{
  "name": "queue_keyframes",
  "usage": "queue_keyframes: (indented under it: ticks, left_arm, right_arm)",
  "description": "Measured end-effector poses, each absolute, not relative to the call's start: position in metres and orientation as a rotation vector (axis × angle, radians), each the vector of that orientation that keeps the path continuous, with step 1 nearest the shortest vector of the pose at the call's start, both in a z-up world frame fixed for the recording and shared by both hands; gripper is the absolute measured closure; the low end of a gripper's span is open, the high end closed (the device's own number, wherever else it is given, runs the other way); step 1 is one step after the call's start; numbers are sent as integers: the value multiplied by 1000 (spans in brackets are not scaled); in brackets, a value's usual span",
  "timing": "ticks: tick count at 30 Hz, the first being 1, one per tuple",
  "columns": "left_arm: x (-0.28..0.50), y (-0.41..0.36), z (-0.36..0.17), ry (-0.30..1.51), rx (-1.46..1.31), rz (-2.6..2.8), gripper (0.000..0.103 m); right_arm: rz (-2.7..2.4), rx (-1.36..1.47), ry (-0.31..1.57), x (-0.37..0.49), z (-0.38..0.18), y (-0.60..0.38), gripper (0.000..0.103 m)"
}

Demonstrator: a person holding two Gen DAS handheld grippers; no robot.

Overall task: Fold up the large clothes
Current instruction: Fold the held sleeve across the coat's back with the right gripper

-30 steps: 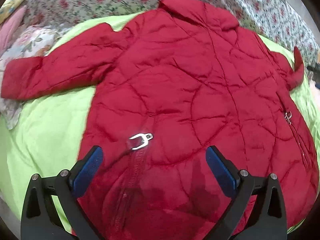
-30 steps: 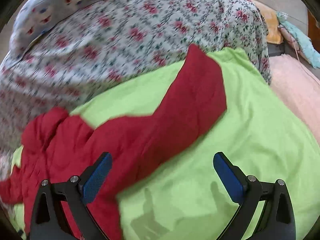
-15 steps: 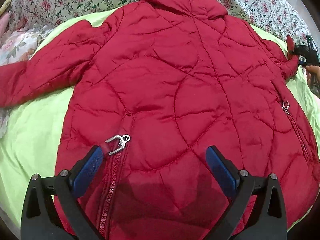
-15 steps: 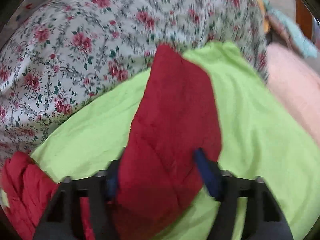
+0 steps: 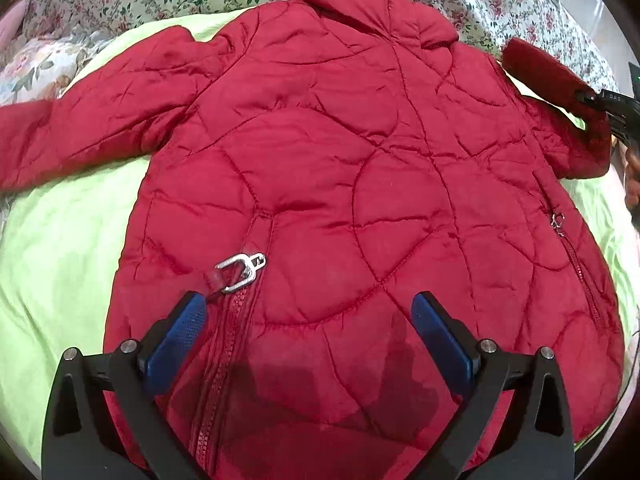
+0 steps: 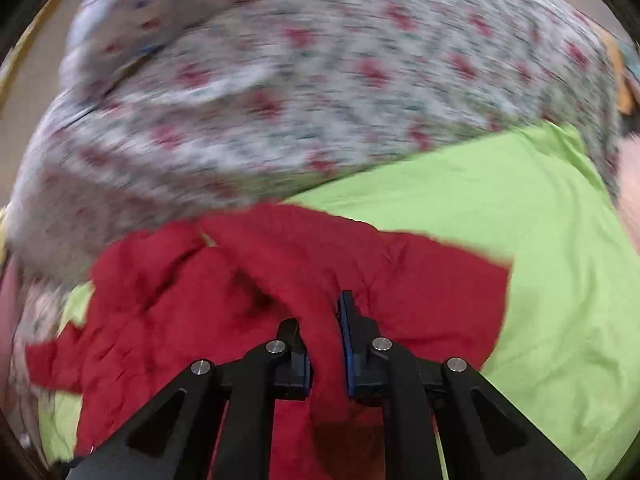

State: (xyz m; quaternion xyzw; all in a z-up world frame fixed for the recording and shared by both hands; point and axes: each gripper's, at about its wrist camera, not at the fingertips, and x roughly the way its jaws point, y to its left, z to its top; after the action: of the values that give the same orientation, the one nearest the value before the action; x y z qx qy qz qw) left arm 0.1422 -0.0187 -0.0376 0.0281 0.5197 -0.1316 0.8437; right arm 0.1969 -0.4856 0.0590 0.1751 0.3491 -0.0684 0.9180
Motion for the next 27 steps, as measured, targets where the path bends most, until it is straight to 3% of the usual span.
queue_keyframes:
  ticks: [9, 17, 22, 27]
  left_arm:
    - [141, 0, -36, 1107, -18, -291, 0]
    - [162, 9, -26, 1110, -122, -363, 0]
    - [186, 7, -14, 1083, -128, -393, 0]
    - [225, -8, -13, 1089, -117, -427, 0]
  right_arm:
    - [194, 280, 801, 191, 35, -354, 92]
    - [396, 31, 918, 176, -6, -267, 91]
    - [541, -130, 932, 157, -20, -233, 90]
    - [530, -107, 943, 162, -25, -232, 88]
